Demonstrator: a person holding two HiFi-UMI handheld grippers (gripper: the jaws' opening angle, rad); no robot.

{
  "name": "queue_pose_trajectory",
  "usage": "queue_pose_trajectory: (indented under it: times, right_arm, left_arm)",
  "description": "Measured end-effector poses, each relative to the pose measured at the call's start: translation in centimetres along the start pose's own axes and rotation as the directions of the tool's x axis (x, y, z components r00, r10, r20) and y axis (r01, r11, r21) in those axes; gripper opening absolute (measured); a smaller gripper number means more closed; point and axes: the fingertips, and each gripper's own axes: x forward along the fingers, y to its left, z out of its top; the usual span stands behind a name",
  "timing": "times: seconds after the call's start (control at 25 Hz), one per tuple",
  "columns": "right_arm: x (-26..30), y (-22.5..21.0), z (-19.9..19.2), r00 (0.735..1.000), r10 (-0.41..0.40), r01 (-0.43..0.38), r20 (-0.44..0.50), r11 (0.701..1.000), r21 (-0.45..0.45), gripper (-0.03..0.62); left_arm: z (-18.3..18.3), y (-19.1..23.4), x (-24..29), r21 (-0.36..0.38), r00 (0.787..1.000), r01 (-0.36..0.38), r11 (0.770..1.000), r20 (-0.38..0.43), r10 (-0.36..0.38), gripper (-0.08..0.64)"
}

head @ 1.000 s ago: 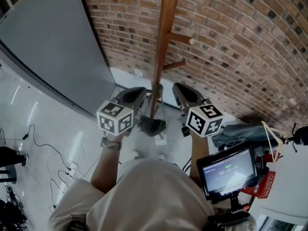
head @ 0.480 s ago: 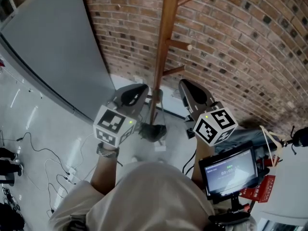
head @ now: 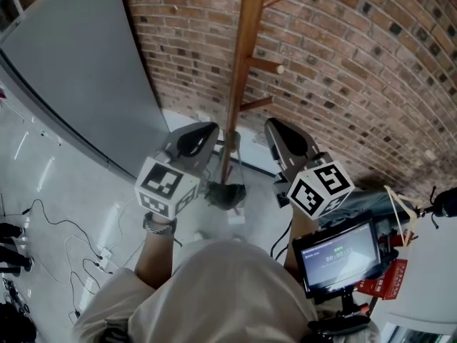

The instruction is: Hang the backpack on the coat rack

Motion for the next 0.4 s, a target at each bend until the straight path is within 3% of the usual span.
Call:
queue_pose_trajectory:
  times: [0.4]
  right_arm:
    - [-0.21,0.15,-0.54,1.000,0.010,-0.010,-0.010,1.000,0.007,0.000]
  left_arm:
    - [-0.61,-0.32,0.32,-0.004,1.000,0.007,1.000,-0.011,-0.007,0.000]
